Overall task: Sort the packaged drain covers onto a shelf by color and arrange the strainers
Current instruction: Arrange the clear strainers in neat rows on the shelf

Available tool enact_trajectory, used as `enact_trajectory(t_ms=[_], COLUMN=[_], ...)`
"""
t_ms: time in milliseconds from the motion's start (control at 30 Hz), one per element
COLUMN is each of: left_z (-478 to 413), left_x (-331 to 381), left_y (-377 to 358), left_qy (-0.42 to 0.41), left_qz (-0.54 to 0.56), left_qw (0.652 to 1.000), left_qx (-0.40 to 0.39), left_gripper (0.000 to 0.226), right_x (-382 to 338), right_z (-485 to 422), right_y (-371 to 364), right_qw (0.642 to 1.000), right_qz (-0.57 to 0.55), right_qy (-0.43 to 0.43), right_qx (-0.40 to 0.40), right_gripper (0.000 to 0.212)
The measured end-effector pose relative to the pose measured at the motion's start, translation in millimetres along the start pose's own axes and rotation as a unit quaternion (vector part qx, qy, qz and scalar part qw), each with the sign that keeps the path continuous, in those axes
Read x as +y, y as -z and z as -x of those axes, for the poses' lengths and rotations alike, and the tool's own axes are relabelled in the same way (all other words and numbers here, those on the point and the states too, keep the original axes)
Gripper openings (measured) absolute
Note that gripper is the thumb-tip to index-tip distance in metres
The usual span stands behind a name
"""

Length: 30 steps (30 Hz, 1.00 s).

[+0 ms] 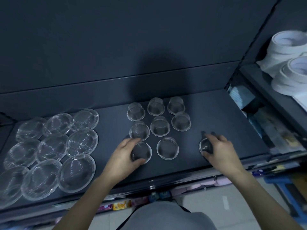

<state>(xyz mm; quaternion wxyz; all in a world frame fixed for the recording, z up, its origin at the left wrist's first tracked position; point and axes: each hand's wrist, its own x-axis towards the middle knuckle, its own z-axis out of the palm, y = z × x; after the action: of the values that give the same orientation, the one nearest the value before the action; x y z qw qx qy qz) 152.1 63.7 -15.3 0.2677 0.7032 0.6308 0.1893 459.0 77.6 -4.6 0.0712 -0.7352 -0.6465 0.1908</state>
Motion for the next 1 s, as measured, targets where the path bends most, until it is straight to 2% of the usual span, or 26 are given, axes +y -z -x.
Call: enact_trajectory(t_ms=[167, 300, 1000], left_z=[0, 3, 8], left_x=[0, -2, 10], left_y=[-1, -2, -10], left_qy=[0.009, 0.016, 0.053], left_qz=[-0.001, -0.004, -0.006], left_qw=[1.000, 1.000, 0.998], left_qx=[0.000, 0.003, 0.014], left_gripper=[0.072, 0.073, 0.072], right_x=[-18, -31, -26], right_z=[-4, -9, -26], right_y=[-6, -7, -15], right_qw=[0.997, 0.995, 0.979], right_qz=[-0.067, -0.055, -0.061], right_qy=[0.046, 0.079, 0.190], right_qx=[0.007, -0.020, -0.043], right_gripper=[0.074, 0.074, 0.068])
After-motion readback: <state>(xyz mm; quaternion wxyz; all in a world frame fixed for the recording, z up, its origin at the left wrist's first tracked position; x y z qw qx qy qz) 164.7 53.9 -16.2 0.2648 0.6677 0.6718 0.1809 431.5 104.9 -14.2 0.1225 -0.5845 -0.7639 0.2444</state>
